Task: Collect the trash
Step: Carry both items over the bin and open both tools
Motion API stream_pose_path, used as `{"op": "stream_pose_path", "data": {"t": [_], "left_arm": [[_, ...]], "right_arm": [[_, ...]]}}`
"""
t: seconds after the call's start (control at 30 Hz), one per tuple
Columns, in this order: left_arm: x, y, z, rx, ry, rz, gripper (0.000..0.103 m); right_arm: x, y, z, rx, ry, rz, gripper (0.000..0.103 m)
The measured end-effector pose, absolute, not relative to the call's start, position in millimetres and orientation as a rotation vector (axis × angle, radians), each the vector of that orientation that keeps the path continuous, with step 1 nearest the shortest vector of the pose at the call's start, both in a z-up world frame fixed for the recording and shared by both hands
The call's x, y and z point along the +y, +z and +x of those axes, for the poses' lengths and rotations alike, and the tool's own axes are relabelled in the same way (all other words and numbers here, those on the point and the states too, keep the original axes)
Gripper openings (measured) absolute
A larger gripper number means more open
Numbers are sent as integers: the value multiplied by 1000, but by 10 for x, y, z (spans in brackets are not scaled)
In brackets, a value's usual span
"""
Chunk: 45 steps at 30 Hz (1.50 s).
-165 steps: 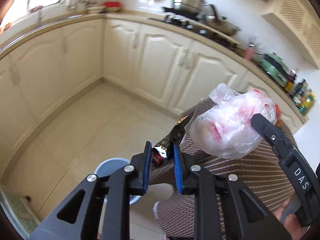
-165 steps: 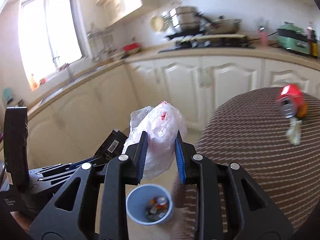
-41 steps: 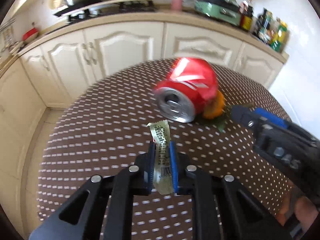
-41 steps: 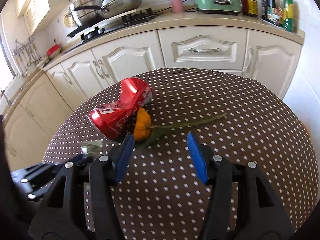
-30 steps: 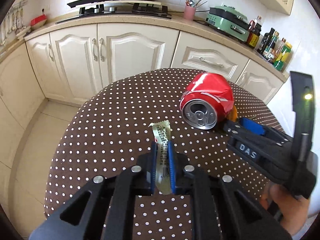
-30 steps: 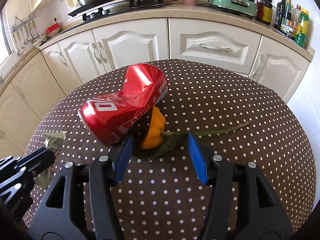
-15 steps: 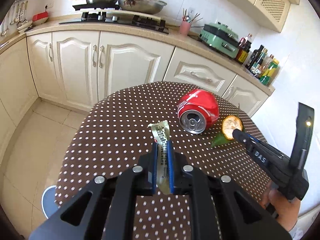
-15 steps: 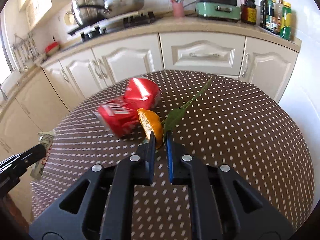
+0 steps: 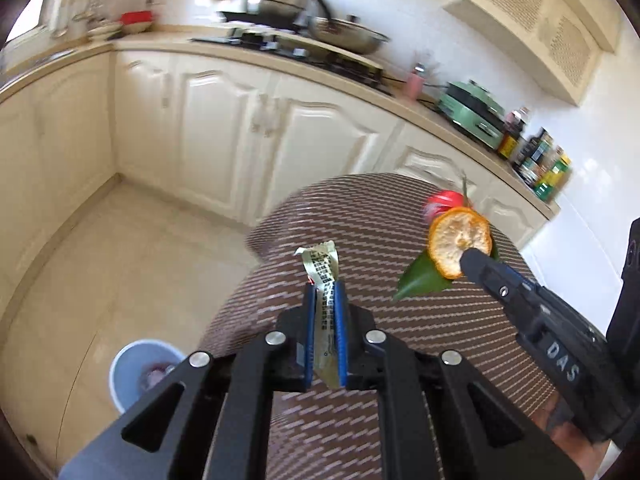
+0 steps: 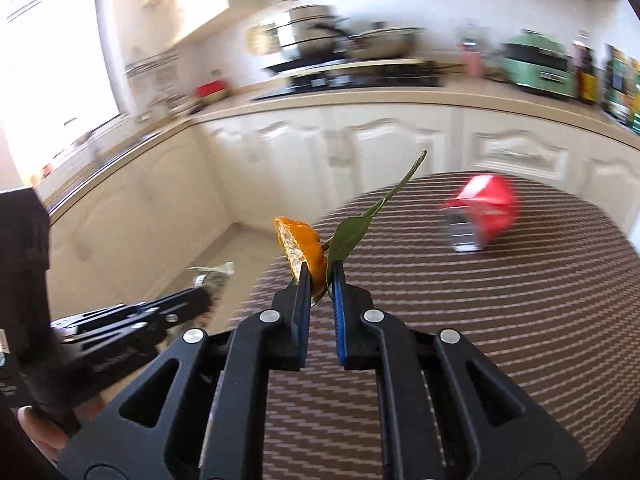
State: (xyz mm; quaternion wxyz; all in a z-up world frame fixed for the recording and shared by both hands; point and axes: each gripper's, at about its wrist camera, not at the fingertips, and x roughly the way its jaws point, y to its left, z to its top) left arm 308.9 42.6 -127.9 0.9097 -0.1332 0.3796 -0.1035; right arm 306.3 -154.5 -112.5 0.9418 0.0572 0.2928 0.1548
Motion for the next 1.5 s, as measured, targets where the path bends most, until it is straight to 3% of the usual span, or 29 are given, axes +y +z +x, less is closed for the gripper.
{"op": "stream_pose_path", "data": {"t": [0.3,0.57,0.97,1.13,1.5], "left_arm": [[1782,-1723,2676,851,3,-384,9],[2522,-2318,2570,975,146,-444,9],[2695,-2857,3006,1084,129,-451,13],[2709,-2980,3115,1102,152,-462,38],[2769,-3147,3070,1139,190,-467,38]], "right_arm": [[-36,-1496,2983,682,544,14,10],[782,-2108,3079,819,628,-62,10],[1150,-2864,3374,987,628,-96,11],[1187,-2981,3407,1015,618,-92,11],[1285,-3113,3493,1050,622,-93,11]]}}
